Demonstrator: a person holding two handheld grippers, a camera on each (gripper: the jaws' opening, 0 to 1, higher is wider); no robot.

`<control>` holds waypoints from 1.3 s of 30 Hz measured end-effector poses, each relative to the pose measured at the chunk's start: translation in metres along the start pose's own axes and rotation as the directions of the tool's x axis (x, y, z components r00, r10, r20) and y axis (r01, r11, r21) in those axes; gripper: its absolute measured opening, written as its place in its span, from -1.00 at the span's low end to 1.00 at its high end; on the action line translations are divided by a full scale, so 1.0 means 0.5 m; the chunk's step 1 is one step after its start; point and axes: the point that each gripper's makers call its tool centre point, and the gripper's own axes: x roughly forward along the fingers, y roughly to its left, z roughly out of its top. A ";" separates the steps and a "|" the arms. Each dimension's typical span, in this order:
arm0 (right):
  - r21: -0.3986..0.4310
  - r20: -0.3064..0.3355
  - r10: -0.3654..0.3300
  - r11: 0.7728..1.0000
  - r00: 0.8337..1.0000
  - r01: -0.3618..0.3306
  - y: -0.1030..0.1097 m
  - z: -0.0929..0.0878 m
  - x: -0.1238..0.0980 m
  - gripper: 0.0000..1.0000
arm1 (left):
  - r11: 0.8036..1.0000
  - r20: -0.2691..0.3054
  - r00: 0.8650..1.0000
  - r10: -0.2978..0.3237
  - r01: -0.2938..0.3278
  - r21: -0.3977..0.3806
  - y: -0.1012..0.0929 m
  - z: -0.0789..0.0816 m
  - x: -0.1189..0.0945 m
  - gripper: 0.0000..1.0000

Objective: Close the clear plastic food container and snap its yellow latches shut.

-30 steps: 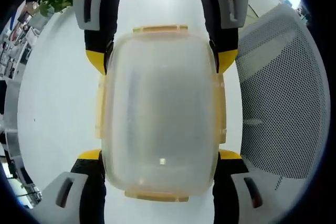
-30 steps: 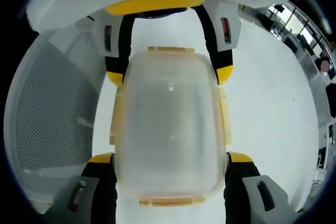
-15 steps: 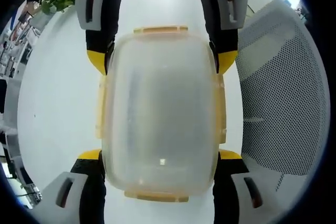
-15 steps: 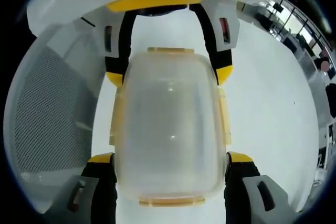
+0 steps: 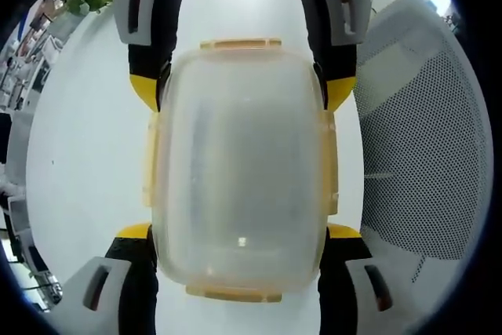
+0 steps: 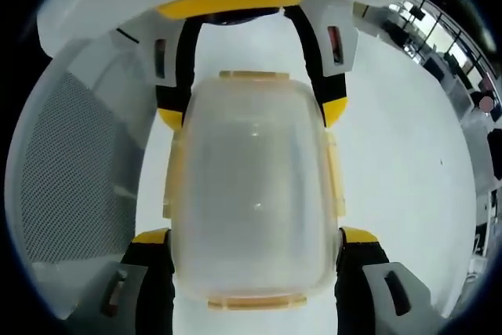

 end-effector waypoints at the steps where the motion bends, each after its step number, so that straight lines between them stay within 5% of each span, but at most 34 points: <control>1: 0.000 0.000 0.000 1.000 1.000 0.000 0.001 0.003 0.001 0.71 | 1.000 -0.001 1.000 0.000 0.000 -0.001 0.000 -0.005 -0.001 0.70; 18: -0.002 -0.006 -0.004 1.000 1.000 0.004 0.000 0.041 0.020 0.72 | 1.000 0.001 1.000 0.005 -0.005 -0.014 -0.002 -0.045 -0.009 0.70; 39: 0.001 -0.005 0.004 1.000 1.000 -0.004 0.001 0.040 0.020 0.72 | 1.000 0.007 1.000 -0.001 0.001 -0.015 -0.001 -0.044 -0.008 0.71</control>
